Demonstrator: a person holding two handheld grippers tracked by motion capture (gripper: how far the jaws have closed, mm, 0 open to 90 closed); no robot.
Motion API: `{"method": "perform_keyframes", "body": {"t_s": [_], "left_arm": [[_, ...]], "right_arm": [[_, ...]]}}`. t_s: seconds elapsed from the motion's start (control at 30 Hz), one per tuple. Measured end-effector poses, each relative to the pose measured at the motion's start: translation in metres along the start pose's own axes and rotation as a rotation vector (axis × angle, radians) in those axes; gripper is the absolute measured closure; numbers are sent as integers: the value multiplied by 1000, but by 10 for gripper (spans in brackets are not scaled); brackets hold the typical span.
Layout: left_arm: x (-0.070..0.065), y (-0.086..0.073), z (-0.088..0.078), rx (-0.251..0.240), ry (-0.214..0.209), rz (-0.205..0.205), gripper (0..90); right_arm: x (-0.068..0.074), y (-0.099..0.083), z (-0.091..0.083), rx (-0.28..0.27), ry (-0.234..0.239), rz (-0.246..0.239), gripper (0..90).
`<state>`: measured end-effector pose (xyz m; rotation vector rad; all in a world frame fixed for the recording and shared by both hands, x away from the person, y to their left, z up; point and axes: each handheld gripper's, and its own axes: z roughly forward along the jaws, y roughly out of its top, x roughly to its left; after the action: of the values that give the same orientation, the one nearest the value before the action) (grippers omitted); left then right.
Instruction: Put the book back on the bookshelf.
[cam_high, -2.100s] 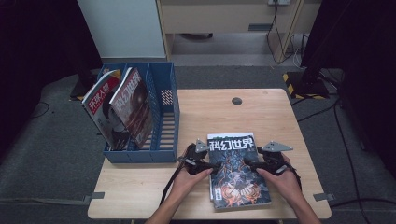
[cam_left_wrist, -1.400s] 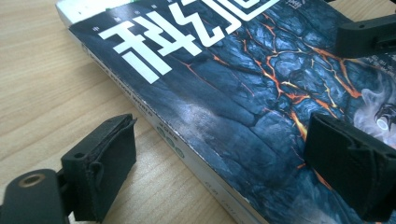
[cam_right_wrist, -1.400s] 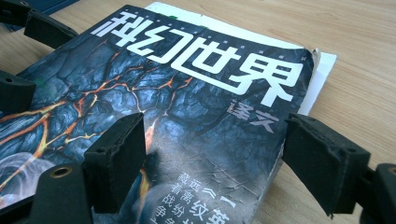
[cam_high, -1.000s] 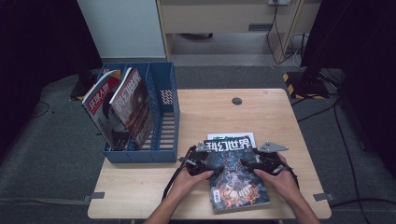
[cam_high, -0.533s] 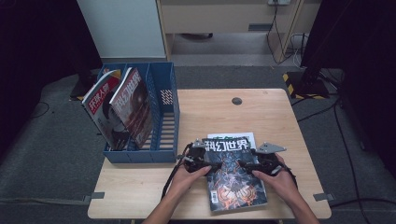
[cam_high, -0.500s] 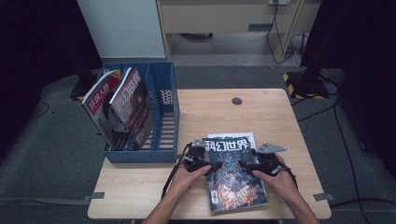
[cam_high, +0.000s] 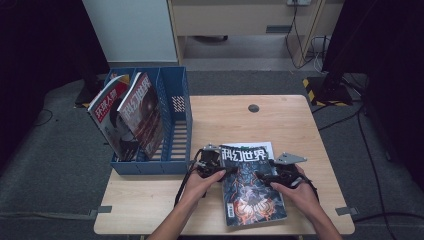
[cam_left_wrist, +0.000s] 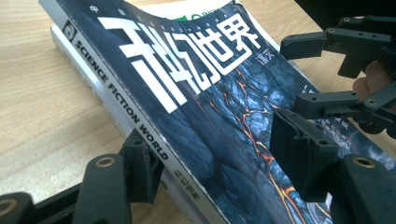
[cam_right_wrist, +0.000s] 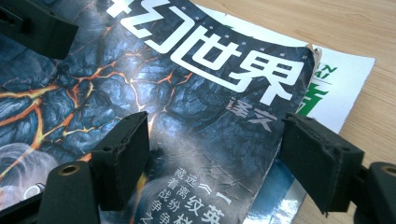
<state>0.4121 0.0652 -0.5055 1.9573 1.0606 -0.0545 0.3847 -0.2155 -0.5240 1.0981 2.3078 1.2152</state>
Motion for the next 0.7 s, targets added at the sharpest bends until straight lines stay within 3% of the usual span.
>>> {"method": "perform_keyframes", "body": {"t_s": [0.23, 0.4, 0.7], "left_arm": [[-4, 11, 5, 7, -22, -1, 370], [-2, 17, 5, 8, -46, -36, 351], [-3, 26, 11, 9, -23, -33, 313]], "right_arm": [[3, 0, 2, -4, 8, -10, 242], [3, 0, 2, -6, 5, -13, 242], [3, 1, 2, -4, 5, -22, 239]]}}
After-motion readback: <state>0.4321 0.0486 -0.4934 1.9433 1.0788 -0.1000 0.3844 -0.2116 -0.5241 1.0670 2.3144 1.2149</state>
